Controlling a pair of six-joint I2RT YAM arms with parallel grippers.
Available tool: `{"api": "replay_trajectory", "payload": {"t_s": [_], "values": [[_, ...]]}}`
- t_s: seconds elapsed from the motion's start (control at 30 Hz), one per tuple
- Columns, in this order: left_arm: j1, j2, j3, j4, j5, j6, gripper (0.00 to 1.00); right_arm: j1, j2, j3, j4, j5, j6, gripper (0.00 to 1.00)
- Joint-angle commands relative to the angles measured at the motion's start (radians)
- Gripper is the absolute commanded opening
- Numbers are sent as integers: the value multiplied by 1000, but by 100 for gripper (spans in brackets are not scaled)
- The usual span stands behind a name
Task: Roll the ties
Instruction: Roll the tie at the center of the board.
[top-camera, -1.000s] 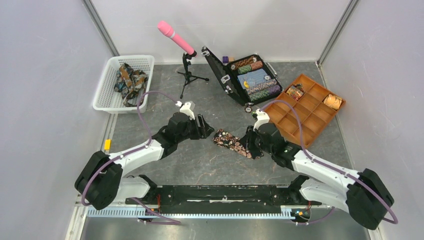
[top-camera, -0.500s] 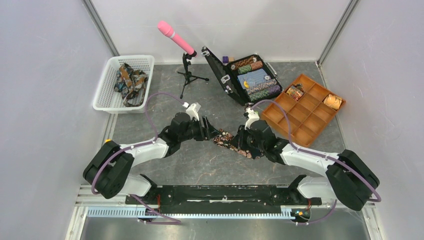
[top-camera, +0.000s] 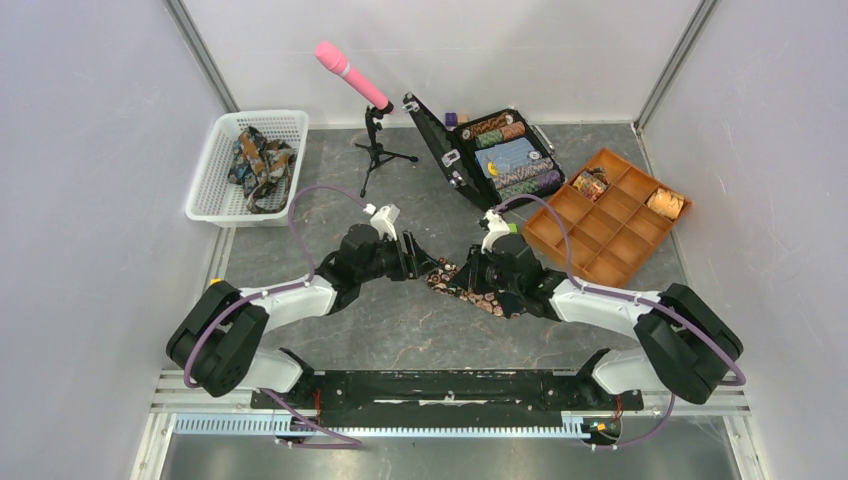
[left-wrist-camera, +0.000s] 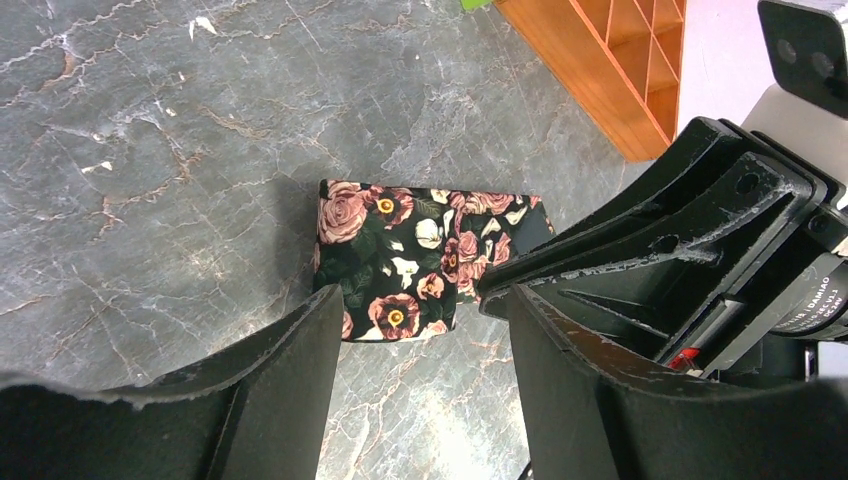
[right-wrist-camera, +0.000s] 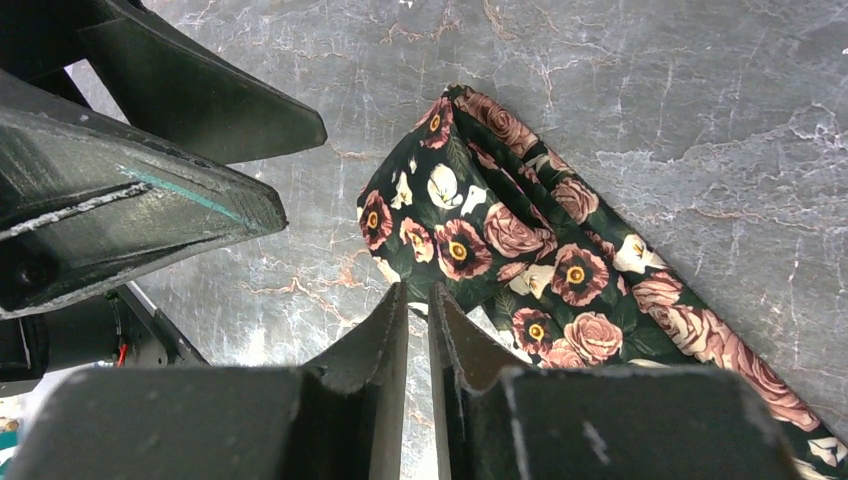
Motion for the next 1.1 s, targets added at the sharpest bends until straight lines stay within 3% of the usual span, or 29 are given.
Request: {"api": "replay_trajectory", "payload": {"t_s": [0.0,0.77,1.07], "values": [[5,15,-7,45,20,-9,67,6,17,52,46,20,12,18],[6,104,30,59,39,27,65,5,85,61,-8,82,3,17],[7,162,34,138,105,15,69,6,76,51,-23,93,7,17]]}}
